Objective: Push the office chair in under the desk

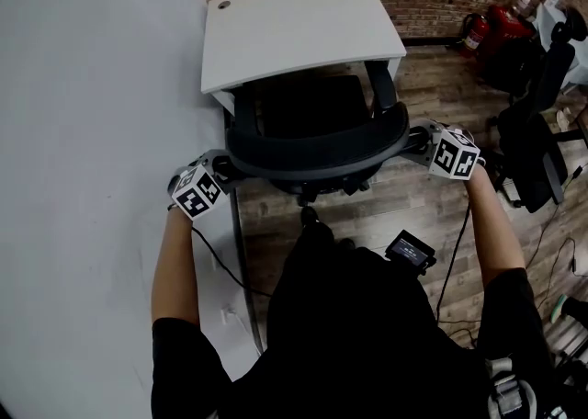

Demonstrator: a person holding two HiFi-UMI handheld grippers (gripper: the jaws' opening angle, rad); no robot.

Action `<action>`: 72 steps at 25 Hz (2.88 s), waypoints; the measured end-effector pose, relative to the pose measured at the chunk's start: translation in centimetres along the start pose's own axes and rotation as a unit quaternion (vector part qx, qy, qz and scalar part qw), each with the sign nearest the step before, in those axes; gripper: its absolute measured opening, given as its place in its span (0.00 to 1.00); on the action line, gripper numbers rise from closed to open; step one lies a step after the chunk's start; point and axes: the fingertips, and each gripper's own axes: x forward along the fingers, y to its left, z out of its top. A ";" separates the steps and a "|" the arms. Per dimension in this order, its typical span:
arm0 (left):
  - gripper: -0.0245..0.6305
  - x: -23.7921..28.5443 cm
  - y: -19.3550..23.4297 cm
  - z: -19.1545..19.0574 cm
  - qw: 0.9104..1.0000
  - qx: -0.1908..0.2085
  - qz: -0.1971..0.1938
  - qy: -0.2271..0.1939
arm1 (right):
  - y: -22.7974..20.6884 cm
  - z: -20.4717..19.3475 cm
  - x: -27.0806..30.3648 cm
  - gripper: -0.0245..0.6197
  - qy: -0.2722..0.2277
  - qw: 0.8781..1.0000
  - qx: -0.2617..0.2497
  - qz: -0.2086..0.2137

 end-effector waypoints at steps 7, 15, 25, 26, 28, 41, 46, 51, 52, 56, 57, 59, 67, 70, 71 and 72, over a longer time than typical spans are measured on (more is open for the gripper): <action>0.33 0.1 1.6 -0.3 1.000 0.004 0.001 -0.006 | -1.2 0.6 0.7 0.28 0.000 1.000 -0.001 0.002; 0.32 0.8 4.2 -1.4 1.000 0.008 -0.001 -0.003 | -3.0 0.8 2.5 0.28 0.003 1.000 0.003 -0.001; 0.33 1.6 9.2 -2.3 1.000 -0.002 0.018 -0.002 | -6.8 1.5 4.6 0.27 0.003 1.000 0.008 -0.002; 0.33 1.7 9.6 -2.3 1.000 -0.002 0.019 -0.004 | -7.1 1.4 4.8 0.27 0.003 1.000 0.009 -0.002; 0.33 2.0 10.2 -2.3 1.000 -0.001 0.020 -0.006 | -7.8 1.1 5.0 0.27 0.006 1.000 0.010 -0.002; 0.33 3.8 16.1 -1.9 1.000 -0.001 0.022 -0.002 | -13.6 0.4 6.7 0.28 0.011 1.000 0.014 -0.001; 0.33 4.7 18.3 -1.7 1.000 -0.001 0.025 -0.002 | -15.7 -0.2 7.5 0.28 0.013 1.000 0.017 0.000; 0.33 5.7 20.9 -1.3 1.000 0.002 0.019 0.000 | -18.0 -0.7 8.1 0.28 0.015 1.000 0.027 0.002; 0.33 6.0 22.0 -1.0 1.000 0.003 0.017 0.001 | -19.0 -0.8 8.1 0.28 0.015 0.999 0.029 0.001; 0.33 7.1 25.0 -1.0 1.000 0.005 0.011 0.001 | -21.7 -1.1 9.2 0.28 0.018 0.999 0.033 0.001; 0.33 7.2 25.0 -1.2 1.000 0.006 0.012 0.001 | -21.7 -1.1 9.3 0.28 0.019 0.999 0.033 0.001; 0.33 7.4 25.0 -1.1 1.000 0.006 0.014 0.000 | -21.7 -1.3 9.3 0.28 0.019 0.999 0.032 0.000; 0.33 7.9 26.1 -0.2 1.000 0.009 0.014 0.000 | -23.2 -2.0 9.1 0.28 0.020 0.999 0.030 0.003; 0.33 8.1 26.1 0.0 1.000 0.007 0.017 -0.003 | -23.5 -2.3 9.0 0.28 0.021 0.999 0.028 0.002; 0.33 8.2 26.3 0.1 1.000 0.007 0.019 -0.004 | -23.7 -2.3 9.0 0.28 0.021 0.999 0.029 0.001; 0.33 8.2 26.4 0.2 1.000 0.006 0.020 -0.004 | -23.9 -2.4 9.0 0.28 0.021 0.999 0.029 0.000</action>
